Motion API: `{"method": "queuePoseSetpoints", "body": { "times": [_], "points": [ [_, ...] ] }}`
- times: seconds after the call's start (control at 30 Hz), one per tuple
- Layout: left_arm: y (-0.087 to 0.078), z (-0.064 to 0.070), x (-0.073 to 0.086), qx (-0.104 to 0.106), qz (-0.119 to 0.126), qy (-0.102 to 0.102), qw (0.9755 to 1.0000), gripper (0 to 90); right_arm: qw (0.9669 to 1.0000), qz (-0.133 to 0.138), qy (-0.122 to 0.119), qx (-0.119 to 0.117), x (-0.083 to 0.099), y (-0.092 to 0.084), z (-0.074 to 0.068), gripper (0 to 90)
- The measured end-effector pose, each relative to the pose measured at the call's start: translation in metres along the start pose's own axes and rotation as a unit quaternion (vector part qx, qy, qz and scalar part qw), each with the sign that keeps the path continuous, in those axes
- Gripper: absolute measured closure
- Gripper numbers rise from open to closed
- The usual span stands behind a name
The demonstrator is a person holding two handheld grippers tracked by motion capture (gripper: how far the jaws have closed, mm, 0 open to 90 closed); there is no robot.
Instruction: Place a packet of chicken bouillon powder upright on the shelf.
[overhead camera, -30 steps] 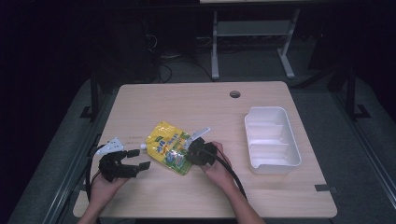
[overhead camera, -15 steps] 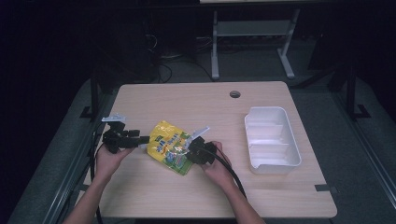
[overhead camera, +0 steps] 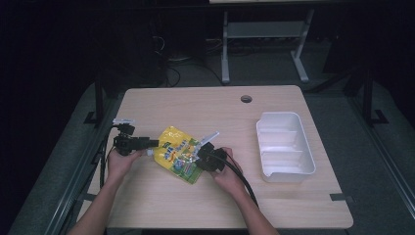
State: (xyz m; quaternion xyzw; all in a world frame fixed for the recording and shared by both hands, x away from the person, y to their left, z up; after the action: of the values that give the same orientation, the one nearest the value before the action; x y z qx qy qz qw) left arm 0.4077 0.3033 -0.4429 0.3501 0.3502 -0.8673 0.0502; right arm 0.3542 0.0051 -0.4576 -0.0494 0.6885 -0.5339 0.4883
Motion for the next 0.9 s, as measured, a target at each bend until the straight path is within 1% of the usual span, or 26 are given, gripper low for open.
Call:
{"method": "queuePoseSetpoints", "body": {
  "times": [0.03,0.07,0.1,0.13,0.17,0.23,0.3,0.33,0.37,0.43,0.47,0.53,0.57,0.67,0.7,0.8,0.83,0.87,0.9],
  "points": [
    [0.0,0.0,0.0,0.0,0.0,0.0,1.0,36.2,1.0,0.0,0.0,0.0,0.0,0.0,0.0,87.7],
    [0.004,-0.002,0.001,0.007,-0.006,-0.008,0.9999,37.4,1.0,0.0,0.0,-0.001,0.0,0.0,0.0,87.7],
    [0.004,-0.002,0.001,0.007,-0.006,-0.008,0.9999,38.0,1.0,0.0,0.0,-0.001,0.0,0.0,0.0,87.7],
    [0.009,-0.003,0.002,0.014,-0.007,-0.016,0.9998,38.3,1.0,0.001,0.0,-0.002,0.0,0.0,0.0,87.7],
    [0.009,-0.003,0.002,0.014,-0.007,-0.016,0.9998,38.4,1.0,0.001,0.0,-0.002,0.0,0.0,0.0,87.7],
    [0.013,-0.003,0.002,0.007,-0.012,-0.015,0.9998,38.8,1.0,0.001,-0.002,-0.001,0.0,0.0,0.0,87.7],
    [0.015,-0.005,0.002,0.005,-0.011,-0.018,0.9998,38.9,1.0,0.001,-0.002,-0.001,0.0,0.0,0.0,87.7],
    [0.017,-0.008,0.002,0.009,-0.009,-0.027,0.9996,39.3,1.0,0.001,-0.004,0.0,0.0,0.0,0.0,87.7],
    [0.017,-0.008,0.002,0.009,-0.009,-0.027,0.9996,39.6,1.0,0.001,-0.004,0.0,0.0,0.0,0.0,87.7],
    [0.019,-0.009,0.002,0.024,-0.008,-0.038,0.999,40.8,1.0,0.002,-0.003,-0.001,0.0,0.0,0.0,87.7],
    [0.019,-0.009,0.002,0.024,-0.008,-0.038,0.999,41.7,1.0,0.002,-0.002,-0.002,0.0,0.0,0.0,87.7],
    [0.021,-0.01,0.003,0.034,-0.007,-0.044,0.9984,43.1,1.0,0.002,-0.002,-0.002,0.0,0.0,0.001,87.7],
    [0.022,-0.01,0.003,0.033,-0.008,-0.047,0.9983,43.4,1.0,0.002,-0.003,-0.002,0.0,0.001,0.001,87.7],
    [0.023,-0.009,0.003,0.032,-0.011,-0.047,0.9983,43.9,1.0,0.003,-0.006,0.0,0.0,0.001,0.0,87.7],
    [0.022,-0.007,0.003,0.026,-0.014,-0.035,0.9989,45.7,1.0,0.003,-0.006,0.0,0.0,0.001,0.0,87.7],
    [0.018,-0.007,0.003,0.026,-0.007,-0.035,0.999,58.3,1.0,0.002,-0.007,0.0,0.001,0.001,0.0,87.7],
    [0.016,-0.008,0.003,0.029,-0.004,-0.039,0.9988,63.9,1.0,0.003,-0.007,0.0,0.001,0.001,0.0,87.6],
    [0.012,-0.01,0.003,0.037,0.001,-0.045,0.9983,67.9,1.0,0.004,-0.006,0.001,0.001,0.002,0.0,87.6],
    [0.011,-0.011,0.003,0.042,0.002,-0.045,0.9981,70.1,1.0,0.004,-0.004,0.001,0.002,0.002,0.0,87.6]
  ]
}}
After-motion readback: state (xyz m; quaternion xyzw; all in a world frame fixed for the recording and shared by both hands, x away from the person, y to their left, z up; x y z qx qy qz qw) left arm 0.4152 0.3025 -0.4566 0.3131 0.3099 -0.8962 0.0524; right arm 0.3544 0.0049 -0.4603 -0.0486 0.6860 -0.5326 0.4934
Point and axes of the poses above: each handheld gripper's, and its own axes: y roughly forward along the jaws, x roughly out of its underside, z roughly to its right, the point moved 1 cm from there along y, roughly forward along the jaws, and after that the axes turned 12 degrees about x, right-handed, at the moved point
